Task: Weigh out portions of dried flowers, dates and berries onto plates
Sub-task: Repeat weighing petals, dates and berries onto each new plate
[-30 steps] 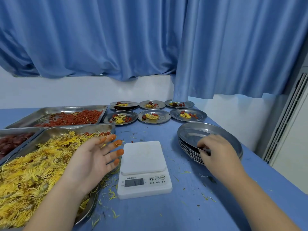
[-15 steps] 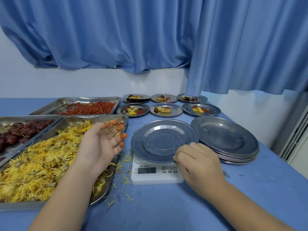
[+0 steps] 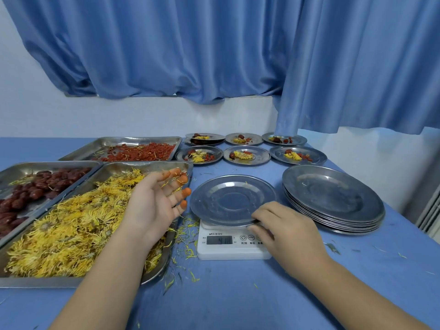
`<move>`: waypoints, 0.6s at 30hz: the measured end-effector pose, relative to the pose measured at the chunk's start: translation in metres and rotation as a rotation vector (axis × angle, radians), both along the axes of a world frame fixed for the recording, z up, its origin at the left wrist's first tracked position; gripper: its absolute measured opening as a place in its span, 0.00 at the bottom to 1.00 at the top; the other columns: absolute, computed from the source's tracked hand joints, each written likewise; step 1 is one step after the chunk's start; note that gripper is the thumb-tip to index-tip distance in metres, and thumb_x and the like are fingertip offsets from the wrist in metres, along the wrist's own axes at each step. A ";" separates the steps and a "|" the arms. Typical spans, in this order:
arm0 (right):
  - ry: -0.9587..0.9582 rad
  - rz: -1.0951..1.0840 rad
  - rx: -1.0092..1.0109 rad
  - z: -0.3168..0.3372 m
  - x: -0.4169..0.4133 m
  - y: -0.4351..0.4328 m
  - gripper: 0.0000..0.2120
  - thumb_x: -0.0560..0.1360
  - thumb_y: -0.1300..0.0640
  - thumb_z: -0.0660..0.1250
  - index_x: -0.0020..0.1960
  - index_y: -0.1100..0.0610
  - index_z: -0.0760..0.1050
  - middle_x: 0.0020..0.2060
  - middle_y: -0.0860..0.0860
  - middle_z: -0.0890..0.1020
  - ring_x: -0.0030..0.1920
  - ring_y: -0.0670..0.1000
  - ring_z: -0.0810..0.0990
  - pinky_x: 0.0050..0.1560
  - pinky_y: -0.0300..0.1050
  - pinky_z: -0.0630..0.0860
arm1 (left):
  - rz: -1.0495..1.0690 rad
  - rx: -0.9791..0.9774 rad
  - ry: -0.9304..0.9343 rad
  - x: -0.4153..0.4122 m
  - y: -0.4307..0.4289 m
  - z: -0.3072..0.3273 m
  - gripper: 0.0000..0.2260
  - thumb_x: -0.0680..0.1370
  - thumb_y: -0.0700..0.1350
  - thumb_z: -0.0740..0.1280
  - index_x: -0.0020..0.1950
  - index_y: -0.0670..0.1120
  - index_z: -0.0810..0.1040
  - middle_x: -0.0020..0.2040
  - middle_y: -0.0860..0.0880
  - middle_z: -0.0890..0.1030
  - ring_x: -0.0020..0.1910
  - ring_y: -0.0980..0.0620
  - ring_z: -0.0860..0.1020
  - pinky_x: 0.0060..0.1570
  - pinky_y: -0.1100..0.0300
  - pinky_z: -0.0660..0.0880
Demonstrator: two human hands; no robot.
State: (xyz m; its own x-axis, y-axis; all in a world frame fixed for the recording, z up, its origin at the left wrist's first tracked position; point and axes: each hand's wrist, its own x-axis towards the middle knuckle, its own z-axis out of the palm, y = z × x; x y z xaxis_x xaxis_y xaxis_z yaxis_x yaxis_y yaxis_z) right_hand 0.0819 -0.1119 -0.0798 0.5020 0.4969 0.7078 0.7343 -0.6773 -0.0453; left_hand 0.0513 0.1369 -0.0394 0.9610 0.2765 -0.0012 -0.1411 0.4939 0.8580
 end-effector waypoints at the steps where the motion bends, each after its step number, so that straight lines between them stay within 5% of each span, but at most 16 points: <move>1: 0.037 -0.003 0.006 0.001 -0.001 -0.002 0.07 0.67 0.57 0.77 0.41 0.56 0.80 0.38 0.48 0.80 0.33 0.51 0.79 0.29 0.42 0.76 | -0.002 0.003 0.002 0.000 0.000 0.000 0.09 0.77 0.47 0.60 0.48 0.48 0.79 0.45 0.48 0.81 0.36 0.50 0.80 0.38 0.57 0.72; 6: 0.271 -0.034 0.048 0.003 0.007 -0.013 0.08 0.70 0.59 0.73 0.49 0.55 0.80 0.46 0.48 0.78 0.41 0.51 0.80 0.41 0.50 0.78 | -0.011 0.026 0.008 0.003 0.001 -0.002 0.09 0.78 0.47 0.59 0.48 0.47 0.79 0.45 0.48 0.81 0.36 0.50 0.80 0.38 0.57 0.71; 9: 0.412 0.000 0.142 0.007 0.012 -0.023 0.13 0.71 0.59 0.72 0.54 0.52 0.78 0.49 0.44 0.76 0.44 0.43 0.79 0.49 0.41 0.77 | -0.024 0.041 0.006 0.005 0.001 -0.004 0.09 0.77 0.47 0.59 0.47 0.48 0.79 0.45 0.48 0.81 0.36 0.50 0.80 0.38 0.57 0.71; 12: 0.476 0.016 0.189 0.011 0.012 -0.028 0.10 0.70 0.60 0.72 0.46 0.48 0.76 0.44 0.41 0.76 0.44 0.39 0.78 0.45 0.33 0.75 | -0.033 0.054 0.007 0.007 0.002 -0.004 0.10 0.77 0.47 0.59 0.49 0.47 0.79 0.44 0.48 0.82 0.36 0.50 0.80 0.38 0.57 0.71; 18: 0.501 0.073 0.121 0.011 0.007 -0.021 0.05 0.69 0.59 0.71 0.39 0.50 0.78 0.37 0.43 0.78 0.41 0.43 0.78 0.46 0.41 0.76 | -0.031 0.085 0.000 0.007 0.001 -0.005 0.09 0.77 0.47 0.59 0.49 0.47 0.78 0.42 0.49 0.81 0.37 0.50 0.79 0.37 0.58 0.71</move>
State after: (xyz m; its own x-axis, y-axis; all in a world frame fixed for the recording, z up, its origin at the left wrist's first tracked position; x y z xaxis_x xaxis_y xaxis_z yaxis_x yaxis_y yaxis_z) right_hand 0.0888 -0.1327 -0.0687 0.7611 0.4729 0.4439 0.6475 -0.5932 -0.4783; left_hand 0.0578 0.1376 -0.0443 0.9690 0.2461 0.0213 -0.1271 0.4231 0.8971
